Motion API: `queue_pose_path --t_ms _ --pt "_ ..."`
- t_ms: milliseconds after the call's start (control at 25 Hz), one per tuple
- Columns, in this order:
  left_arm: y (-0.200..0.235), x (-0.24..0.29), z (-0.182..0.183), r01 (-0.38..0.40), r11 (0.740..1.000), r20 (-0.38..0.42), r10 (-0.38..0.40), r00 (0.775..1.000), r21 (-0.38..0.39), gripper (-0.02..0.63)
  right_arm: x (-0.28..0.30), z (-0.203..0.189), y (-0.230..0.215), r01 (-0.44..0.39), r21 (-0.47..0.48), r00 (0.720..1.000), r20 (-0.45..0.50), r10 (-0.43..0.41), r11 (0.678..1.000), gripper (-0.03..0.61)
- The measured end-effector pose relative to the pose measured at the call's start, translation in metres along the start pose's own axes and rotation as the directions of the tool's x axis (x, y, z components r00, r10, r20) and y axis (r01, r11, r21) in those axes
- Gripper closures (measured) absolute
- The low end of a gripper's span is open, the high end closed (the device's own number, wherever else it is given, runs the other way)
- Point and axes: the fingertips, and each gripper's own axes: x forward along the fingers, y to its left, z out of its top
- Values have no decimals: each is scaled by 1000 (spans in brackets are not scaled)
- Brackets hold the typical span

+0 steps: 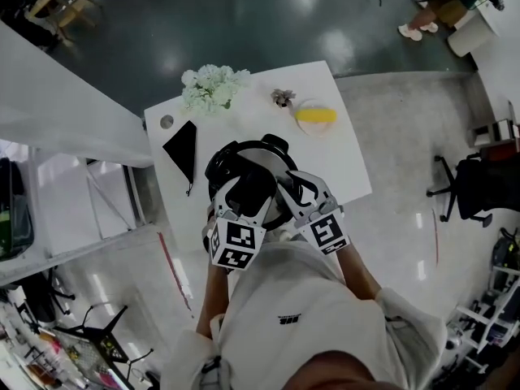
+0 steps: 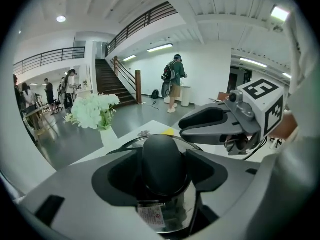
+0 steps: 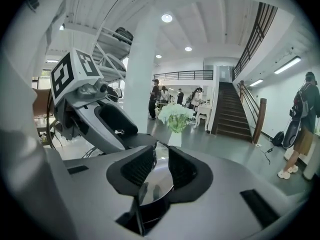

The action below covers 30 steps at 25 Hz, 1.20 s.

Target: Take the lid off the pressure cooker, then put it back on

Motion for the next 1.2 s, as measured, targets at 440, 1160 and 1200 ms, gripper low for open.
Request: queue_pose_path --t_ms 440,1160,1200 --pt "-3 20 -11 38 999 -113 -38 993 -6 304 4 -7 -4 6 32 1000 -28 -5 999 479" --pt "-3 27 -14 24 995 -133 -37 990 -94 322 9 -11 -17 -174 -14 985 -9 174 985 479" --pt "-3 27 -14 25 995 -131 -38 991 -94 322 9 -11 -18 -177 -16 984 -10 177 984 479"
